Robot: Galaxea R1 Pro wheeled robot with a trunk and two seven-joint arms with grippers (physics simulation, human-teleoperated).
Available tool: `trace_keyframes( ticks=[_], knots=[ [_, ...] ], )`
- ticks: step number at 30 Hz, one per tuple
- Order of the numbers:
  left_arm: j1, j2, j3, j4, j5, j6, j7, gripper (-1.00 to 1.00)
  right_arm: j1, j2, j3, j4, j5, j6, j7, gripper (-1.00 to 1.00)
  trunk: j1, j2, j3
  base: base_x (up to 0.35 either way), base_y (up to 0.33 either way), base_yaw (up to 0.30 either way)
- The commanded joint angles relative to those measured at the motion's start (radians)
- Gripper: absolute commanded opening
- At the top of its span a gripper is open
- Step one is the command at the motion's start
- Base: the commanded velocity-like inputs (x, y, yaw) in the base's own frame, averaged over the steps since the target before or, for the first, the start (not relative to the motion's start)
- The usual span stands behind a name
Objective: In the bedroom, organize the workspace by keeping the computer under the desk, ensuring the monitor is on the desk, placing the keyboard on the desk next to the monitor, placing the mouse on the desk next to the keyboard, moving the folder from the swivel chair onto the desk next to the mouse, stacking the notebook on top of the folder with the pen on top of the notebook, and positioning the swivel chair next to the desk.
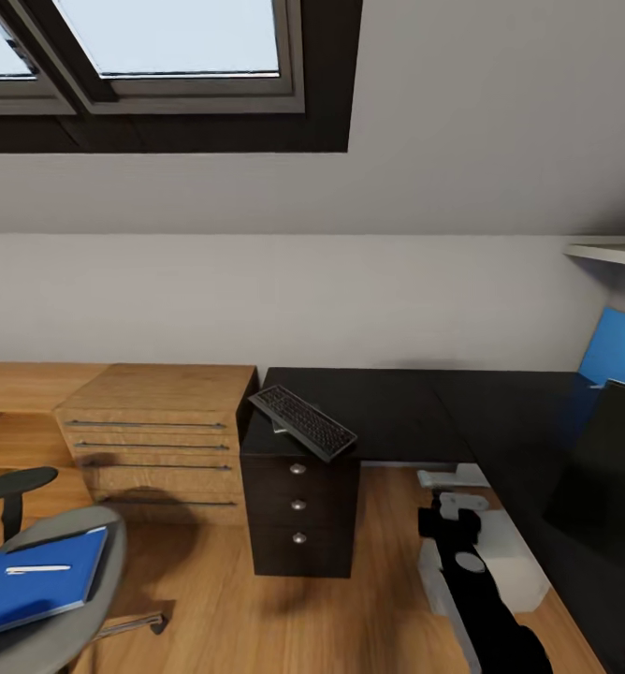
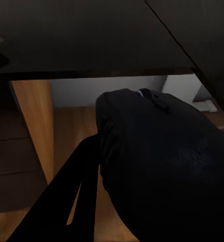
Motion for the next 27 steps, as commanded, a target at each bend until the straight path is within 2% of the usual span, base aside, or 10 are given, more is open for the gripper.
trace_keyframes(
  ticks=[1,6,21,27],
  knots=[
    [-0.001,0.000,-0.008,0.000,0.008,-0.005,0.004,1.00,0.010,0.001,-0.001,-0.021,0.003,0.019,0.002,-1.00,0.000,-0.001,-0.001,0.020,0.000,0.000],
    [-0.001,0.000,-0.009,0.000,0.006,-0.007,0.005,1.00,0.025,0.002,-0.001,-0.030,0.002,0.034,0.005,-1.00,0.000,-0.001,-0.001,0.193,0.000,0.000],
    [-0.001,0.000,-0.011,0.000,0.006,-0.004,0.005,1.00,0.027,0.008,0.000,-0.027,-0.002,0.034,0.004,-1.00,0.000,-0.001,-0.001,0.319,0.000,0.002],
    [-0.001,0.000,-0.011,0.000,0.006,-0.003,0.004,1.00,0.027,0.011,0.001,-0.017,-0.001,0.005,0.001,-1.00,0.000,-0.001,-0.001,0.327,0.000,0.205]
  ],
)
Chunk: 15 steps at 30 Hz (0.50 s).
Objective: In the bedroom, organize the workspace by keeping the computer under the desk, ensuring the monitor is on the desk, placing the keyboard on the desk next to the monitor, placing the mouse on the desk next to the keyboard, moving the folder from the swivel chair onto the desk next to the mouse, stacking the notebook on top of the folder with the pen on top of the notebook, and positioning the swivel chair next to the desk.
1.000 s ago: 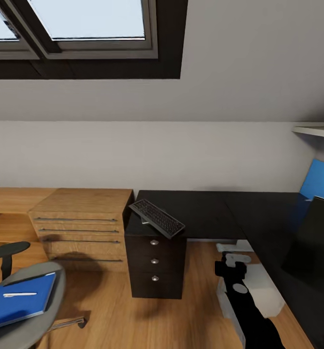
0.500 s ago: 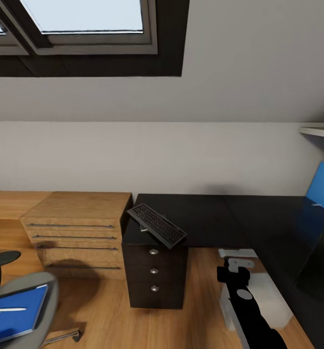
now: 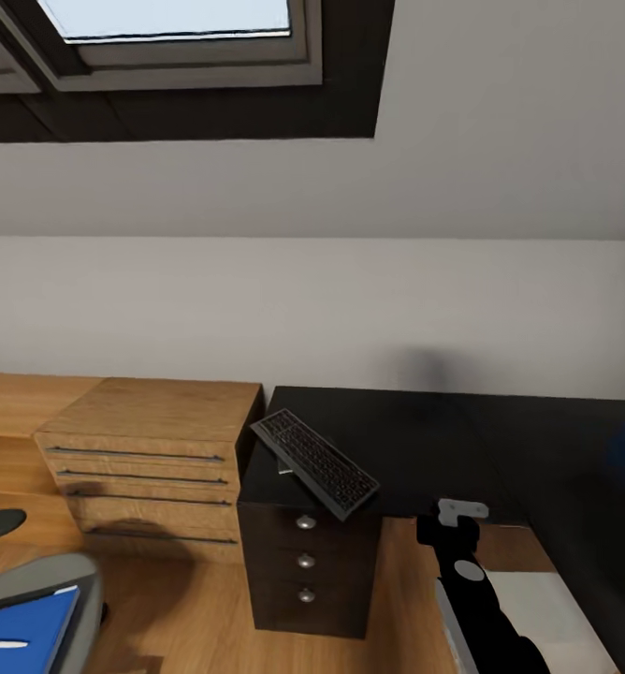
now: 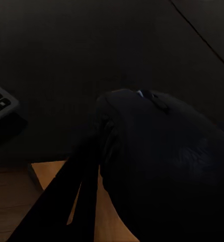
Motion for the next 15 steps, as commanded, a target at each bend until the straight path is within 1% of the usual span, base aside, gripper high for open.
trace_keyframes(
  ticks=[1,4,7,8,11,15],
  knots=[
    [-0.001,0.000,-0.008,0.001,0.009,-0.004,0.004,1.00,0.000,0.001,-0.001,0.000,0.004,0.006,0.001,-1.00,0.001,-0.001,-0.001,0.326,0.000,0.260],
    [-0.001,0.000,-0.008,0.001,0.009,-0.004,0.004,1.00,0.000,0.001,-0.001,0.003,0.004,0.004,0.001,-1.00,0.001,-0.001,-0.001,0.285,0.000,0.266],
    [-0.001,0.001,-0.008,0.001,0.009,-0.002,0.005,1.00,0.000,0.001,-0.001,0.005,0.004,0.002,0.002,-1.00,0.001,-0.001,-0.001,0.123,0.000,0.264],
    [-0.001,0.000,-0.008,0.001,0.009,-0.003,0.004,1.00,0.000,0.000,-0.001,0.009,0.004,0.002,0.003,-1.00,0.001,-0.001,-0.001,0.085,0.000,0.141],
    [-0.001,0.000,-0.007,0.001,0.008,-0.004,0.005,1.00,0.000,-0.001,-0.001,0.027,0.005,-0.002,0.007,-1.00,0.001,-0.001,-0.001,0.242,0.000,0.041],
    [-0.001,0.000,-0.007,0.001,0.008,-0.005,0.005,1.00,0.000,-0.006,-0.001,0.049,0.006,-0.036,0.009,-1.00,0.001,-0.001,-0.001,0.302,0.000,0.010]
  ],
)
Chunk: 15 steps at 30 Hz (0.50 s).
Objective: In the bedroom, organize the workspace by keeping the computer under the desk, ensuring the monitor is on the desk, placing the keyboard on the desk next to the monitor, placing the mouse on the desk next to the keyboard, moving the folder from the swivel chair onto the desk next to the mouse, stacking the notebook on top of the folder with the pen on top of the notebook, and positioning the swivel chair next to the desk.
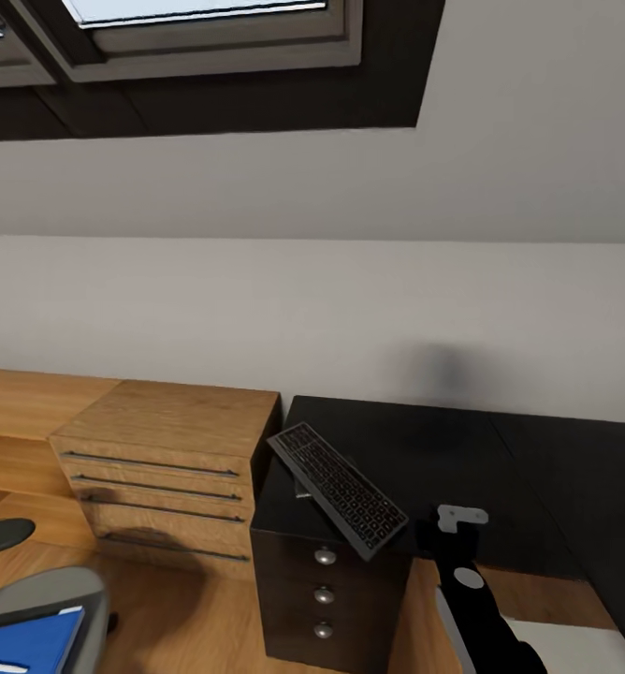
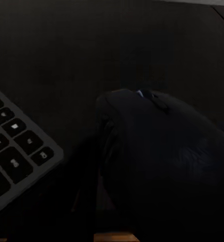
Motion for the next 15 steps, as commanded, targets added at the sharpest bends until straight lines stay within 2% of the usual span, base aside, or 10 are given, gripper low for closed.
trace_keyframes(
  ticks=[1,5,15],
  knots=[
    [-0.001,0.000,-0.008,0.000,0.009,-0.004,0.005,1.00,0.000,0.000,0.000,0.016,0.005,-0.011,0.001,-1.00,0.001,-0.001,-0.001,0.315,0.000,0.003],
    [-0.001,0.000,-0.008,0.000,0.009,-0.004,0.004,1.00,0.000,-0.002,0.000,0.052,0.007,-0.040,0.002,-1.00,0.001,-0.001,-0.001,0.318,0.000,0.001],
    [-0.001,0.000,-0.008,0.000,0.009,-0.002,0.004,1.00,0.000,-0.003,0.000,0.067,0.009,-0.092,0.002,-1.00,0.001,-0.001,-0.001,0.301,0.000,0.000]
  ],
)
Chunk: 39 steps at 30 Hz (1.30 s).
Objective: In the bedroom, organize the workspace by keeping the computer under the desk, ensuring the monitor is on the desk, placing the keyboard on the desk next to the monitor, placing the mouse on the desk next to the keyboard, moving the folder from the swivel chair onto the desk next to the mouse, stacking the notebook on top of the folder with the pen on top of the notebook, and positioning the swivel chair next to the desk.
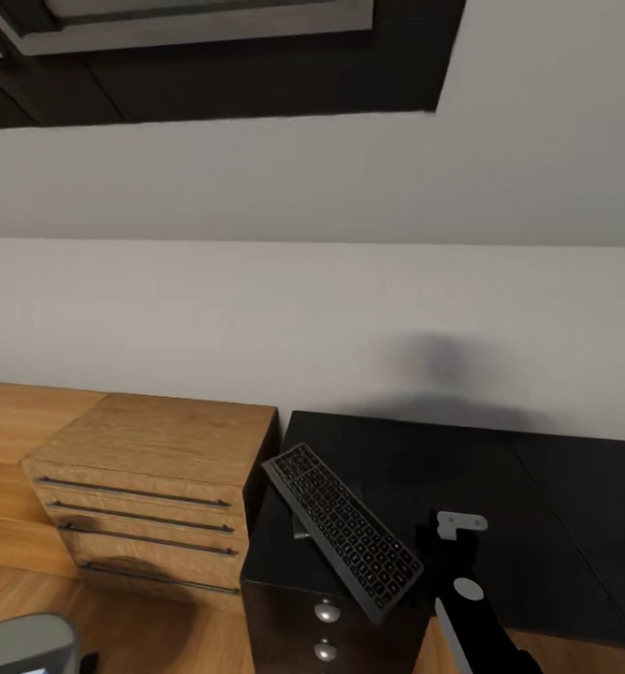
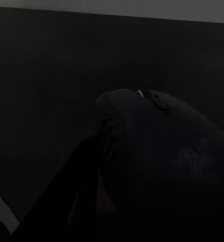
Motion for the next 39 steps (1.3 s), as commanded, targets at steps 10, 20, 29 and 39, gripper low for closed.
trace_keyframes(
  ticks=[10,20,29,39],
  knots=[
    [-0.001,0.000,-0.008,0.000,0.009,-0.004,0.004,1.00,0.000,-0.002,-0.006,0.018,0.005,-0.001,0.001,-1.00,0.001,-0.001,-0.001,0.109,0.000,0.000],
    [-0.001,0.000,-0.008,0.000,0.009,-0.004,0.005,1.00,-0.003,-0.012,-0.008,0.090,0.005,-0.010,0.001,-1.00,0.001,-0.001,-0.001,0.165,0.000,0.000],
    [-0.001,0.000,-0.008,0.000,0.010,-0.005,0.005,1.00,-0.075,-0.061,-0.009,0.325,0.003,-0.123,-0.001,-1.00,0.001,-0.001,-0.001,0.006,0.000,0.000],
    [-0.001,0.000,-0.008,0.000,0.009,-0.005,0.005,1.00,-0.119,-0.090,-0.010,0.409,0.000,-0.147,-0.001,-1.00,0.001,-0.001,-0.001,0.000,0.000,0.000]
  ],
)
